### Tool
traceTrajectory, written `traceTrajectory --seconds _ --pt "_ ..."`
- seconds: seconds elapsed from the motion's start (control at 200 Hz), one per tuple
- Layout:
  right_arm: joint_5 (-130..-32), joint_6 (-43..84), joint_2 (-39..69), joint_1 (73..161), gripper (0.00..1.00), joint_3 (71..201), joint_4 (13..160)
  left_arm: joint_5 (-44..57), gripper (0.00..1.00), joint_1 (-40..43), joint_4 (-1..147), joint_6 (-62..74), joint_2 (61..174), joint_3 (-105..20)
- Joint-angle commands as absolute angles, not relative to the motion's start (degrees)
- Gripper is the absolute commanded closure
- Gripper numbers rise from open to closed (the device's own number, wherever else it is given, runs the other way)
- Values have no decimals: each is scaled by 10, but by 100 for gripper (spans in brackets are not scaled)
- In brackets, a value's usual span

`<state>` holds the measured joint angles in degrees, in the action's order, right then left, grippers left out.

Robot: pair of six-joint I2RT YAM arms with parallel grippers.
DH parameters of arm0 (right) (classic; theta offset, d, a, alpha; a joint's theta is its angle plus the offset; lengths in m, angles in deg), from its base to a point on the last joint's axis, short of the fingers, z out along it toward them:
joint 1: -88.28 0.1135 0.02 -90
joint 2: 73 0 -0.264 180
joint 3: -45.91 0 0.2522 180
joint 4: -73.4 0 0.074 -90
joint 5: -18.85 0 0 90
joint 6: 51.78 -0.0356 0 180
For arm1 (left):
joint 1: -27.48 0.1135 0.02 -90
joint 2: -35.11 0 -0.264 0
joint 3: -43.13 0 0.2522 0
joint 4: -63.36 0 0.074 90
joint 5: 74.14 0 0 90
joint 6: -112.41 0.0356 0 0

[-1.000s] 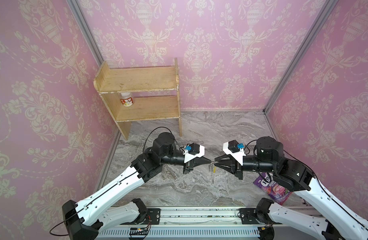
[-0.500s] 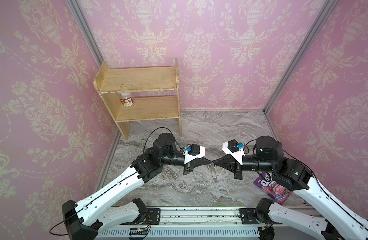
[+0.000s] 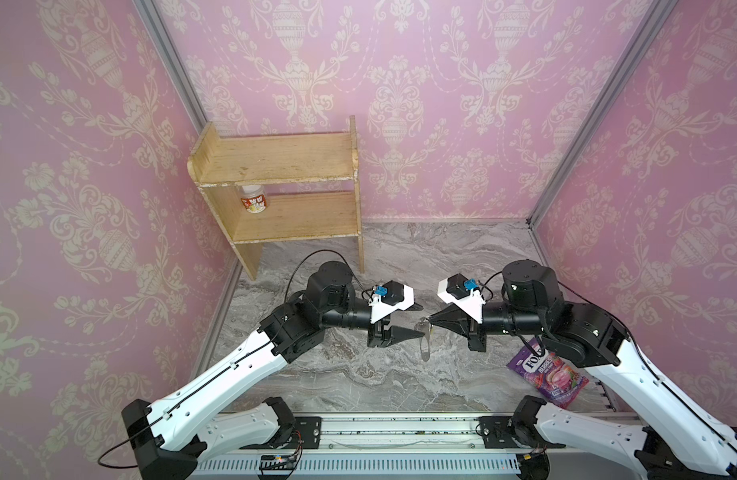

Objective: Put the keys on the keyring

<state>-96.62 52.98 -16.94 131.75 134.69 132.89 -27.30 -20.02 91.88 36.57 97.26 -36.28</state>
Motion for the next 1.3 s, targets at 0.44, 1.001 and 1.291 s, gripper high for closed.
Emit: traceTrajectory --seconds 0.44,1.001,1.291 --pt "-949 561 -162 1324 100 1375 1346 -255 66 -216 951 363 1022 -409" --pt "-931 567 -153 1339 100 1376 1354 -246 88 -217 932 361 1018 -406" --pt "-934 565 -157 1341 97 1376 1352 -244 100 -218 927 360 1019 -403"
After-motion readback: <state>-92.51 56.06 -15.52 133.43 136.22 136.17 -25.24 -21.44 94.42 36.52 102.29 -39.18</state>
